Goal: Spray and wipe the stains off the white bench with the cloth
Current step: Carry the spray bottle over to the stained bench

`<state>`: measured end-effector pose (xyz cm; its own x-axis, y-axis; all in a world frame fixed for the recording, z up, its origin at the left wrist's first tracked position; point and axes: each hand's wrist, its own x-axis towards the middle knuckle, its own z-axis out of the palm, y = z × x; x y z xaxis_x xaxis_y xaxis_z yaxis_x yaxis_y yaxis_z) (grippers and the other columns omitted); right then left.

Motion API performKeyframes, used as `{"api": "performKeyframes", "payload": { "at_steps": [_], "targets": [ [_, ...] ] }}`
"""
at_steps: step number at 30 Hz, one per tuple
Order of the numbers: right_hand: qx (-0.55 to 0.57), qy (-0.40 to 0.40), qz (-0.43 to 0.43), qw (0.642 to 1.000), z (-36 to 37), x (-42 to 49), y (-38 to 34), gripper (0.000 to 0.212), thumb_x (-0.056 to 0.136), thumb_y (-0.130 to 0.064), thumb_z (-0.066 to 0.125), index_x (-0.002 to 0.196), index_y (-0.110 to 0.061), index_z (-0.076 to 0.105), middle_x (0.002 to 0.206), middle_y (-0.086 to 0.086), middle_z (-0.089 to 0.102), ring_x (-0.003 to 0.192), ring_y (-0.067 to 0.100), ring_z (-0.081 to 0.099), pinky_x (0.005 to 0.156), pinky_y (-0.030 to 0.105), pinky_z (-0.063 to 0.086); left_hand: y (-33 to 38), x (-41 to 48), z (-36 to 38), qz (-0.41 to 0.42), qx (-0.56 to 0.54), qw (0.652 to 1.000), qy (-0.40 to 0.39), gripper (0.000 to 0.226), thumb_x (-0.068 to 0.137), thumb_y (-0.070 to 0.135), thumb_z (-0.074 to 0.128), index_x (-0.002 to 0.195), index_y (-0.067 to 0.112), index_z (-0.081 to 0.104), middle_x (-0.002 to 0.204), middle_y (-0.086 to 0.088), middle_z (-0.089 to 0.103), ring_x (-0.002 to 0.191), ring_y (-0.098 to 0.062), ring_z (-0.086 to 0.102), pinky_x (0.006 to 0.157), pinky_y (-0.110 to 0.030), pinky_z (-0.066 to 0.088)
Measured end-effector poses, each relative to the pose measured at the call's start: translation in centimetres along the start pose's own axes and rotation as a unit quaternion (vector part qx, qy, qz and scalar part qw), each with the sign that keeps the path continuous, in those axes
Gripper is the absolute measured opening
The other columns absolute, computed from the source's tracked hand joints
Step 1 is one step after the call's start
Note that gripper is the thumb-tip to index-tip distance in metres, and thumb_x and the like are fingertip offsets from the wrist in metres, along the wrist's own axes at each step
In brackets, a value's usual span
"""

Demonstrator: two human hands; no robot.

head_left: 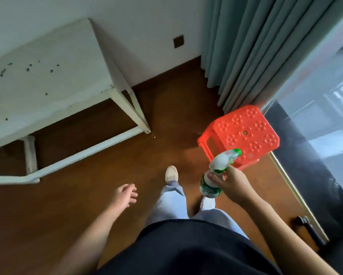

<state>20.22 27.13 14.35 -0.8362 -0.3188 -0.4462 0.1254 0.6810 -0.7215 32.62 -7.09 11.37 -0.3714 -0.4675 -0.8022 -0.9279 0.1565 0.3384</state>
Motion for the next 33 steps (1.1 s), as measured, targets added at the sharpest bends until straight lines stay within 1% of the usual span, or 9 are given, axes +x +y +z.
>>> {"api": "performKeyframes", "payload": {
  "at_steps": [3, 6, 10, 13, 15, 19, 22, 27, 33],
  "targets": [
    [-0.055, -0.027, -0.037, 0.997, 0.5, -0.4, -1.9, 0.017, 0.092, -0.038, 0.069, 0.094, -0.023, 0.060, 0.083, -0.007, 0.065, 0.076, 0.017, 0.061, 0.065, 0.031, 0.045, -7.1, -2.7, -0.6, -0.060, -0.089, 0.994, 0.007, 0.035, 0.110, 0.032, 0.044, 0.111, 0.007, 0.068, 0.110, -0.014, 0.074, 0.085, -0.025, 0.069, 0.076, -0.034, 0.050],
    [-0.057, -0.030, -0.045, 0.997, 2.8, -0.5, -3.3, 0.025, 0.084, -0.040, 0.077, 0.086, -0.017, 0.066, 0.075, -0.006, 0.068, 0.071, 0.016, 0.065, 0.062, 0.032, 0.051, -13.8, -6.1, -1.0, -0.092, -0.183, 0.978, 0.023, 0.037, 0.110, 0.030, 0.042, 0.114, 0.002, 0.067, 0.110, -0.015, 0.071, 0.085, -0.023, 0.066, 0.068, -0.031, 0.048],
    [-0.027, -0.063, -0.057, 0.996, 7.2, -1.7, -6.5, 0.020, 0.085, -0.026, 0.079, 0.076, -0.013, 0.067, 0.068, -0.003, 0.068, 0.061, 0.006, 0.061, 0.052, 0.013, 0.045, -22.6, -8.6, -0.7, -0.138, -0.298, 0.943, 0.050, 0.042, 0.110, 0.031, 0.043, 0.117, -0.003, 0.067, 0.096, -0.016, 0.071, 0.080, -0.027, 0.065, 0.066, -0.033, 0.045],
    [-0.041, -0.110, -0.073, 0.990, 11.9, -3.2, -9.3, 0.021, 0.087, -0.028, 0.077, 0.078, -0.010, 0.070, 0.067, -0.001, 0.070, 0.060, 0.002, 0.063, 0.055, 0.023, 0.047, -29.5, -9.2, -0.7, -0.149, -0.356, 0.921, 0.051, 0.046, 0.110, 0.034, 0.042, 0.117, -0.004, 0.068, 0.098, -0.015, 0.074, 0.085, -0.031, 0.068, 0.070, -0.033, 0.045],
    [-0.068, -0.138, -0.088, 0.984, 15.4, -4.1, -11.2, 0.028, 0.084, -0.040, 0.076, 0.082, -0.012, 0.071, 0.074, 0.004, 0.073, 0.071, 0.014, 0.070, 0.063, 0.037, 0.053, -32.9, -9.7, -1.6, -0.164, -0.392, 0.904, 0.051, 0.044, 0.111, 0.031, 0.038, 0.114, -0.003, 0.067, 0.109, -0.019, 0.073, 0.095, -0.035, 0.068, 0.078, -0.037, 0.047],
    [-0.138, -0.167, -0.120, 0.969, 21.7, -5.9, -14.9, 0.041, 0.074, -0.055, 0.071, 0.085, -0.016, 0.068, 0.078, 0.000, 0.073, 0.076, 0.016, 0.070, 0.069, 0.039, 0.056, -38.5, -10.4, -4.3, -0.183, -0.447, 0.873, 0.064, 0.040, 0.110, 0.031, 0.038, 0.112, 0.001, 0.065, 0.107, -0.019, 0.072, 0.094, -0.036, 0.069, 0.079, -0.038, 0.045],
    [-0.212, -0.199, -0.138, 0.947, 25.4, -6.3, -17.7, 0.027, 0.081, -0.045, 0.075, 0.088, -0.020, 0.069, 0.081, -0.005, 0.073, 0.077, 0.012, 0.069, 0.073, 0.039, 0.058, -41.6, -10.1, -6.7, -0.200, -0.467, 0.857, 0.091, 0.038, 0.109, 0.029, 0.039, 0.111, 0.002, 0.066, 0.103, -0.017, 0.073, 0.088, -0.035, 0.069, 0.070, -0.036, 0.044],
    [-0.238, -0.212, -0.148, 0.936, 29.7, -4.9, -21.5, 0.028, 0.081, -0.046, 0.075, 0.089, -0.019, 0.070, 0.084, -0.003, 0.075, 0.081, 0.014, 0.071, 0.077, 0.040, 0.059, -42.1, -9.9, -11.2, -0.188, -0.485, 0.846, 0.119, 0.040, 0.111, 0.032, 0.034, 0.106, 0.008, 0.065, 0.103, -0.014, 0.073, 0.092, -0.031, 0.069, 0.070, -0.036, 0.047],
    [-0.197, -0.224, -0.139, 0.944, 34.5, -0.3, -26.9, 0.026, 0.085, -0.033, 0.078, 0.102, -0.015, 0.070, 0.093, -0.003, 0.074, 0.088, 0.013, 0.071, 0.067, 0.021, 0.050, -41.7, -6.8, -16.5, -0.192, -0.517, 0.825, 0.124, 0.032, 0.107, 0.028, 0.044, 0.106, 0.006, 0.067, 0.104, -0.015, 0.074, 0.089, -0.031, 0.070, 0.068, -0.034, 0.049]
  ]
}}
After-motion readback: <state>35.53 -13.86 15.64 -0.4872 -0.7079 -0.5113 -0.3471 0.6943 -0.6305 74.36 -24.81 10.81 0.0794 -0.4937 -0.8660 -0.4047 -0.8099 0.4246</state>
